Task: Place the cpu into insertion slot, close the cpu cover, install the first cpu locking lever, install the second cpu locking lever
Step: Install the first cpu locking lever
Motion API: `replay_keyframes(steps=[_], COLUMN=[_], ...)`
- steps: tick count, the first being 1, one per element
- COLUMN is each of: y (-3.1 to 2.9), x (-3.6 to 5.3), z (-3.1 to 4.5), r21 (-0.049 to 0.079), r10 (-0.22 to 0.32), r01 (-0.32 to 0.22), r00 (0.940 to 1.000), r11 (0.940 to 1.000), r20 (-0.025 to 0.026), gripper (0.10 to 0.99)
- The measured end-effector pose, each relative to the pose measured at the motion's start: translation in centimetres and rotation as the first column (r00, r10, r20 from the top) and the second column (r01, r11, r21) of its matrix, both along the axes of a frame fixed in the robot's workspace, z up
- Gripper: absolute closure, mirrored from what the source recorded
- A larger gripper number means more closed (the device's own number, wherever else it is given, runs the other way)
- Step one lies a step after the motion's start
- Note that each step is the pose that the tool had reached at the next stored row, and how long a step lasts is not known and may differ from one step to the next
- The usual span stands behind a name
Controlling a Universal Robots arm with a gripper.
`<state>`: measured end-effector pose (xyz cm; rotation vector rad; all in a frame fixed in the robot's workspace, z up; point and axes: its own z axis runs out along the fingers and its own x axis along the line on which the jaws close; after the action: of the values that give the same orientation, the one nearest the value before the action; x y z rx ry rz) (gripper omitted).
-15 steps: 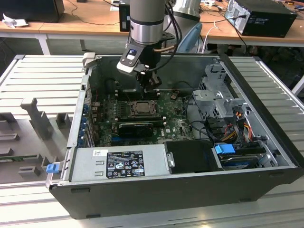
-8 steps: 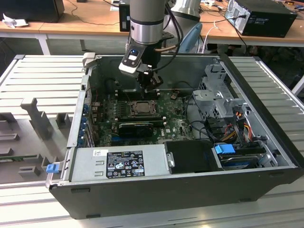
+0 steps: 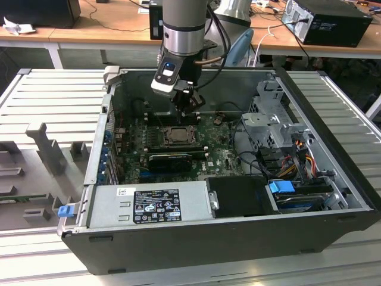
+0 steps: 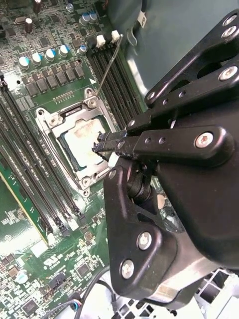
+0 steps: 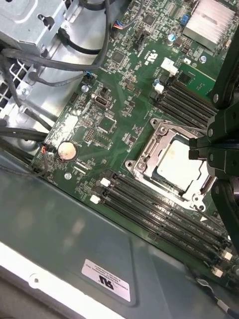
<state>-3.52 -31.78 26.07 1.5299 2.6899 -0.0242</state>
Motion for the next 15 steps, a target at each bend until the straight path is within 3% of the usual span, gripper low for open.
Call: replay_keyframes(steps=[15], y=[0.00], x=[0.00], z=[0.00], r21=[-0.006], r10=[0.111], r01=[-0.111], r00=[0.9938], r11=[0.9937], r20=[-0.0003], gripper=[0.980])
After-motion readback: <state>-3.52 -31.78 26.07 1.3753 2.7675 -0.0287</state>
